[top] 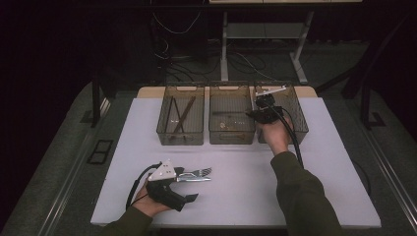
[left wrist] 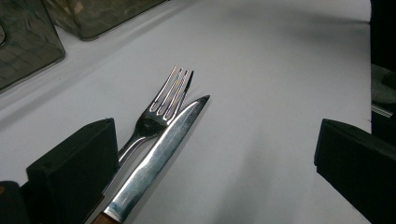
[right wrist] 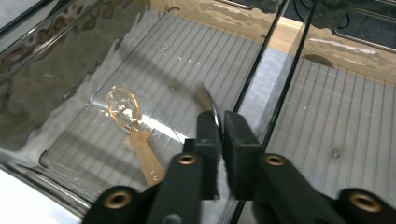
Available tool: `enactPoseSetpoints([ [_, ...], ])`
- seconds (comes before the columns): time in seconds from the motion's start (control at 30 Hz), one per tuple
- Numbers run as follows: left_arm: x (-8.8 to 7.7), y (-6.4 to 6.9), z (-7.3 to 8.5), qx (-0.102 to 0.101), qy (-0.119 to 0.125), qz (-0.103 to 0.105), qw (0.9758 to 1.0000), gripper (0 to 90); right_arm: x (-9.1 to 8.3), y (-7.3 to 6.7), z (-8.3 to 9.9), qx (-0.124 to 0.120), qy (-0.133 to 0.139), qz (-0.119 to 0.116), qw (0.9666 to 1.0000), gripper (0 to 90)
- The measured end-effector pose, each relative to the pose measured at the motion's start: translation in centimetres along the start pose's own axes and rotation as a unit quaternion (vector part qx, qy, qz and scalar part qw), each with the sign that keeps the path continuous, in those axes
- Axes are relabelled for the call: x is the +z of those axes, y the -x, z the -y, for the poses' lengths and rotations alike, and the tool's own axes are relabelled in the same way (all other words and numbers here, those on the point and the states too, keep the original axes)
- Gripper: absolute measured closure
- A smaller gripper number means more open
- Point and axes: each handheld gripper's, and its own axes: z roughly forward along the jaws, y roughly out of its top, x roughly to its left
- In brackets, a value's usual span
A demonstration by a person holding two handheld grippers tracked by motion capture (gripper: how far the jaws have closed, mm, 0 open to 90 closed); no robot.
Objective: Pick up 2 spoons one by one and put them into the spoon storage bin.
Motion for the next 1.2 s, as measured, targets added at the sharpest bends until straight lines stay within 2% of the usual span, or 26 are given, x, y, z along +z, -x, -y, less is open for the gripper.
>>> enactPoseSetpoints([
  [0.33,0.0,0.0,0.0,-0.002,0.001,-0.001,1.0,0.0,-1.1,0.2,0.0,-0.008,0.018,-0.029,0.9994,60.5],
  [0.47,-0.1,0.0,0.0,-0.002,0.001,-0.004,1.0,0.0,-1.9,0.3,0.2,-0.023,0.027,-0.05,0.9981,48.3],
  [0.57,-0.2,-0.1,0.0,-0.003,0.002,-0.005,1.0,0.0,-2.6,0.4,0.6,-0.035,0.033,-0.058,0.9971,43.3],
  [0.73,-0.1,-0.2,0.0,-0.005,0.001,-0.007,1.0,0.0,-3.8,0.6,1.6,-0.063,0.042,-0.09,0.9931,35.5],
  [0.8,-0.1,-0.2,0.0,-0.003,0.0,-0.007,1.0,0.0,-4.3,0.6,2.1,-0.067,0.05,-0.103,0.9912,30.4],
  [0.9,-0.1,-0.2,0.0,-0.004,0.0,-0.008,1.0,0.0,-5.1,0.7,2.9,-0.066,0.062,-0.122,0.9884,26.2],
  [1.0,-0.2,-0.2,0.0,-0.004,0.0,-0.008,1.0,0.0,-5.8,0.8,3.8,-0.069,0.071,-0.131,0.9864,21.3],
  [1.2,-0.2,-0.3,0.1,-0.003,-0.001,-0.011,0.9999,0.0,-6.6,1.1,5.5,-0.069,0.079,-0.152,0.9827,18.5],
])
